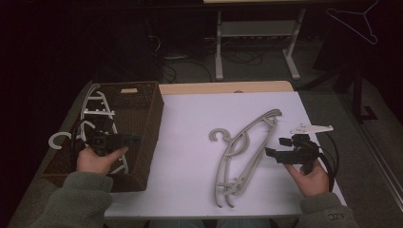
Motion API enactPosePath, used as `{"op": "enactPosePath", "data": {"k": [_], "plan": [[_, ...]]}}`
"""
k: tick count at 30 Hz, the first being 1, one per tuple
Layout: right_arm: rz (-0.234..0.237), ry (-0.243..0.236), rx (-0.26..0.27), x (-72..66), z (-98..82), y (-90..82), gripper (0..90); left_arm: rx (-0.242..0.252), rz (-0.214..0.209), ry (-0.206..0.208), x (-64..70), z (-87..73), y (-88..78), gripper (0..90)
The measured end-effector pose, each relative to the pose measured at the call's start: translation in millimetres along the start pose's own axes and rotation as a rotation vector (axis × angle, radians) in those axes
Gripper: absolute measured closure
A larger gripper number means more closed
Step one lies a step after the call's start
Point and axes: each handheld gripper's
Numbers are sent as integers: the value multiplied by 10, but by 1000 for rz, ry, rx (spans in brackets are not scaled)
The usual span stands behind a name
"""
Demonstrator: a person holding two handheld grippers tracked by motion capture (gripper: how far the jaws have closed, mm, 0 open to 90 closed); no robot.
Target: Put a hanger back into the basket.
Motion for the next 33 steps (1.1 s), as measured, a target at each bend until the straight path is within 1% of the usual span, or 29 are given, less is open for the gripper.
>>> {"op": "enactPosePath", "data": {"k": [6, 7, 13, 21, 26, 33], "plan": [[-2, 3, 3, 3, -5, -14, 251, 6, -22, 26, 126, 31, 67, 571], [-3, -4, 4, 7, -5, -16, 251, 5, -26, 29, 149, 38, 78, 571], [-4, -6, 4, 9, -5, -30, 247, 8, -48, 55, 285, 64, 155, 561], [-3, -1, 7, 19, -6, -43, 243, 11, -97, 80, 483, 106, 274, 547], [-2, -4, 3, 21, -2, -29, 241, 13, -121, 105, 603, 117, 345, 538], [2, -11, -2, 20, 15, -9, 241, 11, -150, 119, 749, 120, 471, 525]]}}
Point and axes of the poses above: each handheld gripper's, and its own axes: y roughly forward along the jaws, z roughly out of its top, x roughly to its right, and after that the axes turned 7 degrees about z, right-handed
